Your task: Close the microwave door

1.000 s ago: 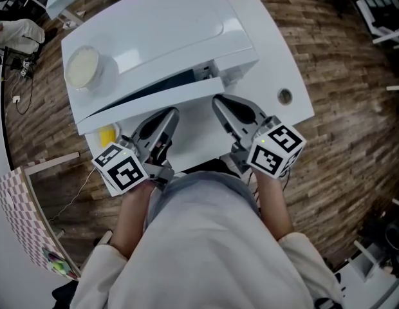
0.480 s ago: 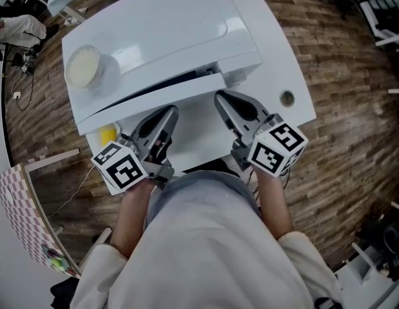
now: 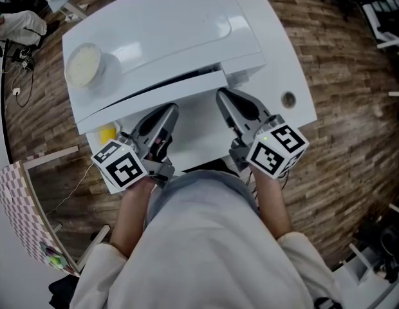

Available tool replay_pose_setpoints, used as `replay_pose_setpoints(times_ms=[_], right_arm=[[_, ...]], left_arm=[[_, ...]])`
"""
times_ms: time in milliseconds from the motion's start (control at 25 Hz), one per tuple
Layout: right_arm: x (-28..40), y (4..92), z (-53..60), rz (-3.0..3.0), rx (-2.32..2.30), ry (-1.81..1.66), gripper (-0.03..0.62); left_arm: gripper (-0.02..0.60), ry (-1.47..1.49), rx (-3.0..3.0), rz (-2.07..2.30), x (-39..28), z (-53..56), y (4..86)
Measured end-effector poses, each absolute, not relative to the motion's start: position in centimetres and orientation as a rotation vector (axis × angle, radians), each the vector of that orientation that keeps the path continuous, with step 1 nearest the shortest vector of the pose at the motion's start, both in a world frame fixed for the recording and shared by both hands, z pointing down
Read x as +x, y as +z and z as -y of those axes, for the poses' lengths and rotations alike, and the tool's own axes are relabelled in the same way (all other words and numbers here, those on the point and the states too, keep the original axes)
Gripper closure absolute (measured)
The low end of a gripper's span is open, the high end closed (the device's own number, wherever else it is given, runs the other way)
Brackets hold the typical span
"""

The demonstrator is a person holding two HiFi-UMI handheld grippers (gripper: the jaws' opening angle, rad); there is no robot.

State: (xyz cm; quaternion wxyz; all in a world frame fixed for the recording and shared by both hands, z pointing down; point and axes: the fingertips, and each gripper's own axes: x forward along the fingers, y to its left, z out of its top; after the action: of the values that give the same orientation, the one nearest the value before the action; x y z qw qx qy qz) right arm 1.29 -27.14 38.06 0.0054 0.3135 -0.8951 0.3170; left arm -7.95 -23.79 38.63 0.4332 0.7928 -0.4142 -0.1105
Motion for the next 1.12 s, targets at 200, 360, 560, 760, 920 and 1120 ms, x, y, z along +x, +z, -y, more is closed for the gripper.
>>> replay_pose_setpoints(times_ms=[200, 360, 560, 760, 920, 1120], right_arm=[[1.3, 38.1, 27.3, 2.793, 1.019, 0.975, 0.571], [1.2, 38.0, 27.3, 2.781, 1.044, 0.955, 0.571], [1.0, 37.9, 28.1, 2.773, 1.056, 0.966, 0.571], [0.8, 38.0, 28.7, 2.769, 1.100, 0.971, 0.571], [0.6, 37.9, 28.9, 2.777, 1.111, 0.956, 0.571], [1.0, 37.4, 28.6, 2.810, 1.040, 0.967, 0.571]], left_arm=[[0.566, -0.272, 1.976, 1.028, -8.0, 23.9, 38.8], [0.566, -0.281, 1.967, 1.024, -8.0, 23.8, 38.7], [0.566, -0.288, 1.960, 1.037, -8.4, 24.3, 38.8], [0.566, -0.287, 1.950, 1.052, -8.6, 24.7, 39.2], [0.566, -0.278, 1.947, 1.054, -8.7, 24.8, 39.3], [0.566, -0.267, 1.947, 1.036, -8.2, 24.3, 39.6]])
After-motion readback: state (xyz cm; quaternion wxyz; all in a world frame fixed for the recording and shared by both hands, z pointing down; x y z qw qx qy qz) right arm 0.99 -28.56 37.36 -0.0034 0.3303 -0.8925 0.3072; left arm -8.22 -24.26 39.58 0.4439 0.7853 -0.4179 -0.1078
